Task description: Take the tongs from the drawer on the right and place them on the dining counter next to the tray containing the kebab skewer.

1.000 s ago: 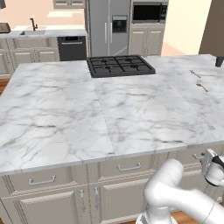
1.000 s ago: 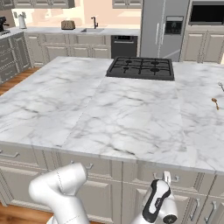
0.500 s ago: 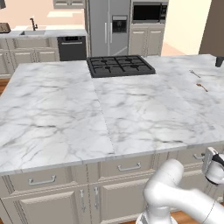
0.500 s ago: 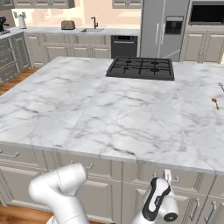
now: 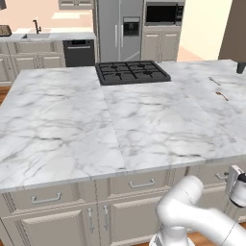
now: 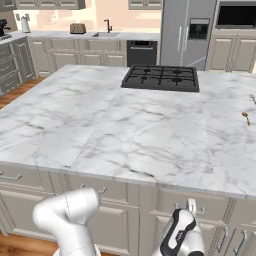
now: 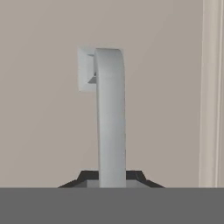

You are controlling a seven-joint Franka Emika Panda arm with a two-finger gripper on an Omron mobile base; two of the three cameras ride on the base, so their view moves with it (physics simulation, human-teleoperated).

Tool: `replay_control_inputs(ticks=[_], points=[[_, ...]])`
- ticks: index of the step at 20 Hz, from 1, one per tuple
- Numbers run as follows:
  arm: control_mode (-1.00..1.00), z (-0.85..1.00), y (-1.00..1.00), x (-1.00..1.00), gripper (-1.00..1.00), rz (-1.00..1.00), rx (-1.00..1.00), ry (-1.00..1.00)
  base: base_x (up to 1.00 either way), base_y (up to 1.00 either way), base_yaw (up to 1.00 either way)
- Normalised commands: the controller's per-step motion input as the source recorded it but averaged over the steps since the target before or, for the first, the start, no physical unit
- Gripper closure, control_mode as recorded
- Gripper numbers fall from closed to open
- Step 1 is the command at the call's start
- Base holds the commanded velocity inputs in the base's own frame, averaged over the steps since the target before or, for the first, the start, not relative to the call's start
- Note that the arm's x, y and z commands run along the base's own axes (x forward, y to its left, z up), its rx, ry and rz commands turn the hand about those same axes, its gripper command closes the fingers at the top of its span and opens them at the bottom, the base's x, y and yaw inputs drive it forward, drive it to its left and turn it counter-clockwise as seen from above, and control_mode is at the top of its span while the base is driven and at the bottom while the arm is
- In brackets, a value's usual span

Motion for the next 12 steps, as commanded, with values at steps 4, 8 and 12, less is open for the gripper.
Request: replay_control_inputs(ticks=[4,8,12], points=[[-1.00,0.00,0.00,-0.31,1.00,0.00,0.00,0.00,0.00,0.00,0.00],[-1.00,0.00,0.00,-0.35,1.00,0.00,0.00,0.00,0.00,0.00,0.00],[-1.00,0.00,0.00,-0.36,1.00,0.00,0.00,0.00,0.00,0.00,0.00]])
